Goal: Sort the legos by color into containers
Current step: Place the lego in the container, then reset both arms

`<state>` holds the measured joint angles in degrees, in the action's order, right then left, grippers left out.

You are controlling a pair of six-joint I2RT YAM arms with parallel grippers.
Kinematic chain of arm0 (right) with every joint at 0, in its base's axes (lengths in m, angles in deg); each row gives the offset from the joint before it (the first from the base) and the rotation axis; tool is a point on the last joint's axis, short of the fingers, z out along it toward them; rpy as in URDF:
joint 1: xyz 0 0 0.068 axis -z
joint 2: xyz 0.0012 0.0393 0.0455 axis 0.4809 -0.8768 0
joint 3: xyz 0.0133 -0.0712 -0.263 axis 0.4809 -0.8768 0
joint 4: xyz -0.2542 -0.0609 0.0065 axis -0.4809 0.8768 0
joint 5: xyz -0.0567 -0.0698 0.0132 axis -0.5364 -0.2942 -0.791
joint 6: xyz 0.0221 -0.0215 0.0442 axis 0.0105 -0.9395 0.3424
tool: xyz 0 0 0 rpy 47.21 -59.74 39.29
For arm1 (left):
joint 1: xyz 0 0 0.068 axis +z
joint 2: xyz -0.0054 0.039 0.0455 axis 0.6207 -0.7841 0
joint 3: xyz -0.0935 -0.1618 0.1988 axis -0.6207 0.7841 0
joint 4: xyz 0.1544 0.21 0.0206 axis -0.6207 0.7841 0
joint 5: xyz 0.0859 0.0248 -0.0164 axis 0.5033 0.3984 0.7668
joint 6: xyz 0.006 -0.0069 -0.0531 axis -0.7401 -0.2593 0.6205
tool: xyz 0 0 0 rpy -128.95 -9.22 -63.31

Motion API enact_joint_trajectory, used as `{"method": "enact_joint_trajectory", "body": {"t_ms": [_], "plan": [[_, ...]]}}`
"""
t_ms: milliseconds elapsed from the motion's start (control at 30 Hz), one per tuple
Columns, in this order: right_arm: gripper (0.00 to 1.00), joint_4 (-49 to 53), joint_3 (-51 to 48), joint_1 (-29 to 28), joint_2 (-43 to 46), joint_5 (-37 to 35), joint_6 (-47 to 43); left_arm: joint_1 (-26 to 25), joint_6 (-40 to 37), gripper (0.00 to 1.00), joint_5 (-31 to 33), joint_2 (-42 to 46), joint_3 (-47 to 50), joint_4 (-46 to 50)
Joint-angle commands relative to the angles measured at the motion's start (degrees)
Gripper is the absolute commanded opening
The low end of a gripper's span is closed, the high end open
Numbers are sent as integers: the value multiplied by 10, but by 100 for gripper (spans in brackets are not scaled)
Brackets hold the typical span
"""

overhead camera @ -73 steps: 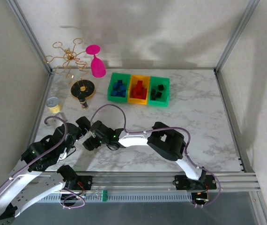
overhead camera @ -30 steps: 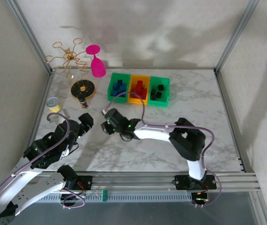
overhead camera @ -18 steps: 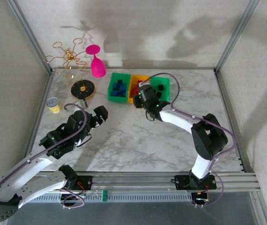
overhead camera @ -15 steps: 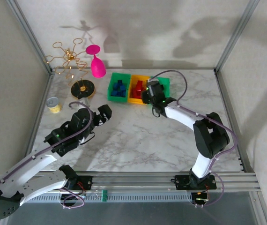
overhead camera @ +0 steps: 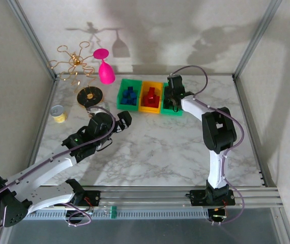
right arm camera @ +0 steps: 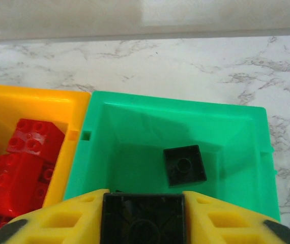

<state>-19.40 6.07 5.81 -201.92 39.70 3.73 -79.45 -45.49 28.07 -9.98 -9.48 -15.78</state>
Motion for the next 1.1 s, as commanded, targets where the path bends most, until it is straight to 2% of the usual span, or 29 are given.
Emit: {"method": "enact_joint_trajectory", "body": {"t_ms": [0, 100, 233, 300, 400, 567, 633, 767, 900, 1000, 1067], "plan": [[48, 12, 21, 4, 16, 11, -10, 6, -16, 100, -2, -4, 9, -16], [53, 14, 14, 4, 45, 22, -13, 8, -22, 100, 0, -8, 7, -19], [65, 8, -18, 6, 106, 26, -12, 10, -33, 100, 11, -12, 3, -25], [75, 0, -46, 13, 144, 23, -7, 14, -45, 100, 26, -13, 0, -29], [98, -20, -109, 38, 218, 29, 11, 24, -79, 100, 66, -8, 12, -61], [99, -73, -255, 103, 349, -38, 32, 77, -128, 100, 203, -2, 46, -115], [99, -118, -339, 143, 393, -75, 45, 123, -143, 100, 246, -16, 61, -143], [99, -208, -470, 219, 435, -104, 51, 197, -186, 100, 328, -58, 119, -248], [99, -379, -589, 261, 422, -74, 3, 265, -271, 100, 331, -85, 203, -415], [98, -482, -627, 269, 380, -60, -36, 323, -286, 100, 260, -98, 274, -537], [99, -502, -626, 273, 348, -44, -51, 358, -286, 100, 186, -113, 330, -661]]}}
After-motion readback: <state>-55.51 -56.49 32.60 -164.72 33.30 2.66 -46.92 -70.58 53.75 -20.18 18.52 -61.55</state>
